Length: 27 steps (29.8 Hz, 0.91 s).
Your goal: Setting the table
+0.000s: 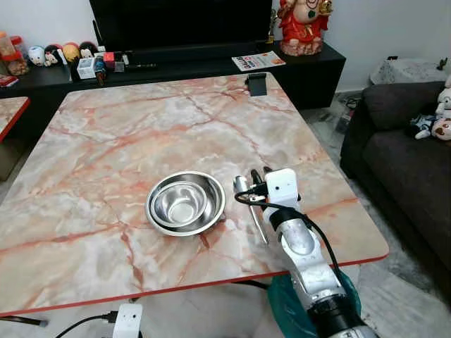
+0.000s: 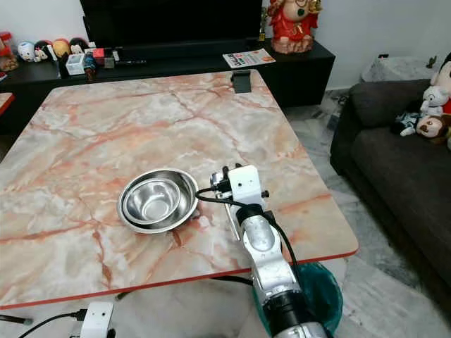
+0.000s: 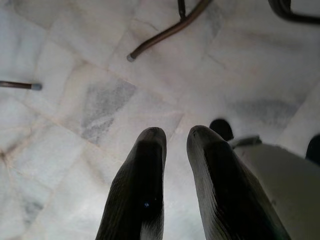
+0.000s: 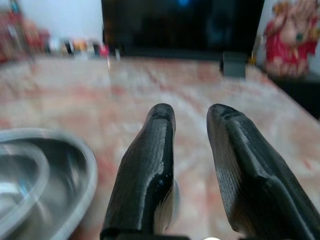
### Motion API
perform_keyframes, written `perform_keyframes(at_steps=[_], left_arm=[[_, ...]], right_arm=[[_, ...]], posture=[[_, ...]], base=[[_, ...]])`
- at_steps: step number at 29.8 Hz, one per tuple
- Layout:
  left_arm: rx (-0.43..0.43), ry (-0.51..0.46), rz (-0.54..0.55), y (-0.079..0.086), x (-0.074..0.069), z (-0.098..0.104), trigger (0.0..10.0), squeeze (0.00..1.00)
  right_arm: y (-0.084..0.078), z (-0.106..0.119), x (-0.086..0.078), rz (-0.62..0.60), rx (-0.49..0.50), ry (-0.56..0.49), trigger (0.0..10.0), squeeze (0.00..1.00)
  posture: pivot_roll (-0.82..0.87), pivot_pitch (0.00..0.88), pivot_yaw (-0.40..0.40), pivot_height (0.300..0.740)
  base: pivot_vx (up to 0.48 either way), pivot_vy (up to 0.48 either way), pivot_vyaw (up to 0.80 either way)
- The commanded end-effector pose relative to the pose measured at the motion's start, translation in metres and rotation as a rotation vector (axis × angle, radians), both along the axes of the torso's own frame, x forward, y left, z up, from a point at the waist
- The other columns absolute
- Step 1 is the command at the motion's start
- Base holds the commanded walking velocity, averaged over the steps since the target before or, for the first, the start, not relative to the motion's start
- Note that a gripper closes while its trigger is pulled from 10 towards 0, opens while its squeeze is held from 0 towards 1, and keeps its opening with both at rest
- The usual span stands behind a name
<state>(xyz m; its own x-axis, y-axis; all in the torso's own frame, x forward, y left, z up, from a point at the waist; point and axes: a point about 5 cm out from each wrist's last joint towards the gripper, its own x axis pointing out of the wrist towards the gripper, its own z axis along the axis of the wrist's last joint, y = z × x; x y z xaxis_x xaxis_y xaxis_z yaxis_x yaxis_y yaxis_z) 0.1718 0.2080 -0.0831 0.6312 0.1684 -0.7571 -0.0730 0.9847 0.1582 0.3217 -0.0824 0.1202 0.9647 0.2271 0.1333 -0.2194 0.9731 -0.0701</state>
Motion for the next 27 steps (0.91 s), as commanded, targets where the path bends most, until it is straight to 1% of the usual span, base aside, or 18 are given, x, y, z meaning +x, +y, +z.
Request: perform_keyframes(at_steps=[1,2,4,6,17,27], left_arm=[[0.0,0.0,0.02,0.002,0.0,0.0,10.0,0.0],[0.001,0.006,0.026,0.002,0.0,0.0,10.0,0.0],[0.003,0.007,0.023,0.002,0.0,0.0,10.0,0.0],[0.004,0.008,0.02,0.002,-0.001,0.0,10.0,0.0],[0.001,0.006,0.032,0.0,-0.002,-0.001,10.0,0.0],[0.006,0.015,0.026,0.001,-0.005,-0.002,10.0,0.0]], right_arm=[[-0.001,0.007,0.002,-0.013,0.031,-0.037,10.0,0.0],[0.001,0.011,0.003,-0.003,0.035,-0.058,10.0,0.0],[0.003,0.014,0.005,0.001,0.028,-0.065,10.0,0.0],[0.005,0.02,0.008,0.011,0.048,-0.088,10.0,0.0],[0.011,0.022,0.011,0.043,0.066,-0.112,10.0,0.0],[0.015,0.027,0.012,0.068,0.075,-0.143,10.0,0.0]], posture=[[0.02,0.022,0.056,0.74],[0.02,0.02,0.054,0.74],[0.02,0.02,0.054,0.74],[0.02,0.02,0.054,0.74],[0.03,0.007,0.033,0.74],[0.03,0.0,0.034,0.74]], base=[[0.0,0.27,0.0],[0.0,0.48,0.0],[0.0,0.48,0.0],[0.0,0.48,0.0],[0.0,0.48,0.0],[0.0,0.48,0.0]])
